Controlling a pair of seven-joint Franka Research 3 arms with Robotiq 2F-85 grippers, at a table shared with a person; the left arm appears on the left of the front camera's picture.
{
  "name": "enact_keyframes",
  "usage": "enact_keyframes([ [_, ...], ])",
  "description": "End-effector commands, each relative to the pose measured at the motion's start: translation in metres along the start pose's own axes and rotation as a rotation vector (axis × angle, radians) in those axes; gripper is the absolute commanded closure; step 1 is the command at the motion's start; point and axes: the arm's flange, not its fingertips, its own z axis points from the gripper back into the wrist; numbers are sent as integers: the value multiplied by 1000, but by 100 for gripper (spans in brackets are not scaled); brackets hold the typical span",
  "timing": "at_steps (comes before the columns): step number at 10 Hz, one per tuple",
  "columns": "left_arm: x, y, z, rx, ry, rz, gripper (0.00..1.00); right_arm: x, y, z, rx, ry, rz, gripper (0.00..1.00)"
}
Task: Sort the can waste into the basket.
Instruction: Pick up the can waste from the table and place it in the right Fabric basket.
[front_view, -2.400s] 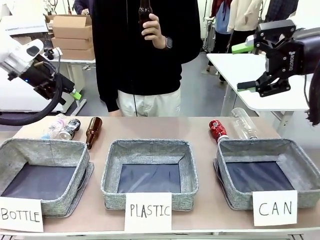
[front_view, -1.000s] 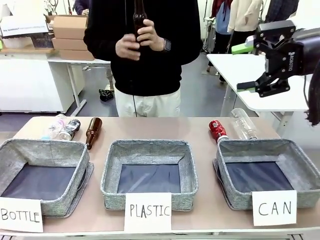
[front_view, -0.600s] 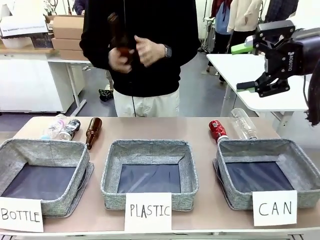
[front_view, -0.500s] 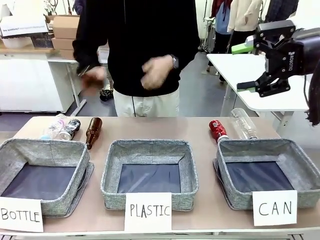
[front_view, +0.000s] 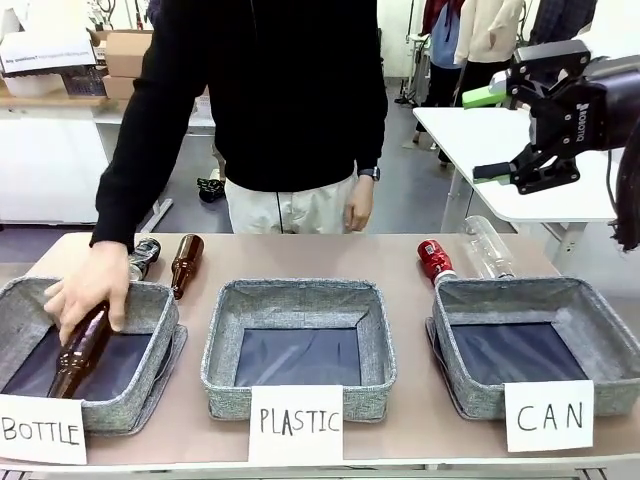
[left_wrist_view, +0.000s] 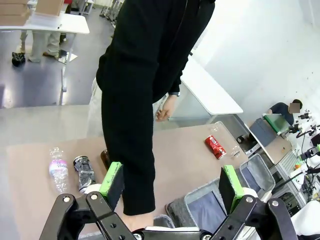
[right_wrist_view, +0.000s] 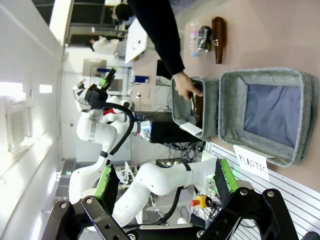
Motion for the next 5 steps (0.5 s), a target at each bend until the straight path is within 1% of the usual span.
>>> enact_keyframes([
  [1, 3, -2, 1, -2, 12, 14, 0, 2, 1, -3, 28, -4, 17, 0],
  [5, 3, -2, 1, -2, 12, 14, 0, 2, 1, -3, 28, -4, 17, 0],
])
